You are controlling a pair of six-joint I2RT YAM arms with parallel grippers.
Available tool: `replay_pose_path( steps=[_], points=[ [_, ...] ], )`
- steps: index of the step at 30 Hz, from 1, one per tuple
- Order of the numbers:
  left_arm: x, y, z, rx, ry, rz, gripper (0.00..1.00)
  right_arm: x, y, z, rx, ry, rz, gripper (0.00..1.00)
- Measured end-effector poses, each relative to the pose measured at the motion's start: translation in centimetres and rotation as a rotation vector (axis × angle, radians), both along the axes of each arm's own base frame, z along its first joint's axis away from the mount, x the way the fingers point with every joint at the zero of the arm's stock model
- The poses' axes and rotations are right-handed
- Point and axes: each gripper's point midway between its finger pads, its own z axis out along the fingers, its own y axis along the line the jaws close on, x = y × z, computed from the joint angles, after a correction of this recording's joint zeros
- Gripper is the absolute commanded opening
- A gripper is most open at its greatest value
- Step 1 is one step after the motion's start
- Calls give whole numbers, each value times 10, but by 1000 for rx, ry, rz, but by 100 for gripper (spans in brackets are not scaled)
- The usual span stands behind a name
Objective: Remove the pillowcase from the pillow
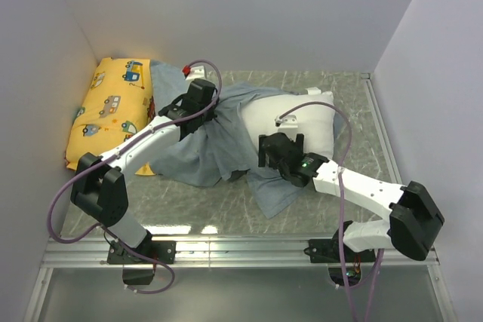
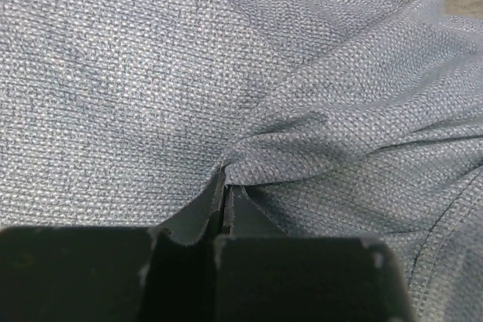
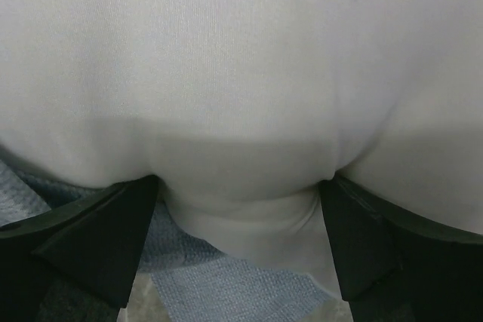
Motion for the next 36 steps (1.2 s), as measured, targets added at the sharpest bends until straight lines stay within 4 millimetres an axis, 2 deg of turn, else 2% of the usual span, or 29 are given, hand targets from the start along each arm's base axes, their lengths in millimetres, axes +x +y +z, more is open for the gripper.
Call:
replay_pose_path(
  steps=[1, 4, 5, 6, 8, 9, 11, 12, 15, 20, 22, 24, 26, 30, 33, 35, 36],
  points=[
    [0, 0, 0, 1, -1, 1, 1, 2, 0, 3, 12, -10, -5, 86],
    [1, 1, 0, 5, -3, 5, 1, 6, 0, 13, 38, -40, -9, 31],
    [1, 2, 0, 6, -3, 5, 4, 7, -1, 17, 48, -48, -10, 8],
    [0, 1, 1, 8, -4, 1, 11, 8, 0, 20, 60, -55, -9, 2],
    [-1, -1, 2, 18, -7, -20, 21, 9, 1, 25, 76, -60, -11, 0],
    [-2, -2, 5, 22, -12, -30, 34, 9, 1, 26, 79, -61, -7, 0],
    [-7, -8, 12, 28, -27, -62, 49, 7, 2, 30, 83, -54, 4, 0],
    [-11, -12, 18, 29, -38, -81, 60, 6, 3, 32, 87, -53, 8, 0],
    [-25, -27, 45, 13, -83, -146, 74, 4, 5, 51, 105, -58, 32, 0],
    [-60, -48, 107, -34, -201, -224, 78, 6, 13, 95, 148, -96, 67, 0],
    [-79, -53, 124, -46, -230, -240, 78, 6, 13, 109, 150, -105, 77, 0],
    [-101, -58, 129, -50, -237, -247, 78, 6, 13, 121, 147, -111, 88, 0],
    [-125, -63, 117, -44, -217, -250, 79, 5, 13, 130, 144, -117, 97, 0],
    [-162, -60, 56, 36, -109, -247, 84, 4, 11, 142, 137, -119, 111, 0],
    [-175, -46, 13, 119, -36, -207, 89, 2, 10, 149, 128, -118, 120, 0],
    [-174, -38, 2, 149, -25, -170, 89, 1, 9, 155, 125, -121, 123, 0],
    [-172, -35, 1, 158, -30, -145, 84, 1, 8, 157, 123, -123, 125, 0]
  ],
)
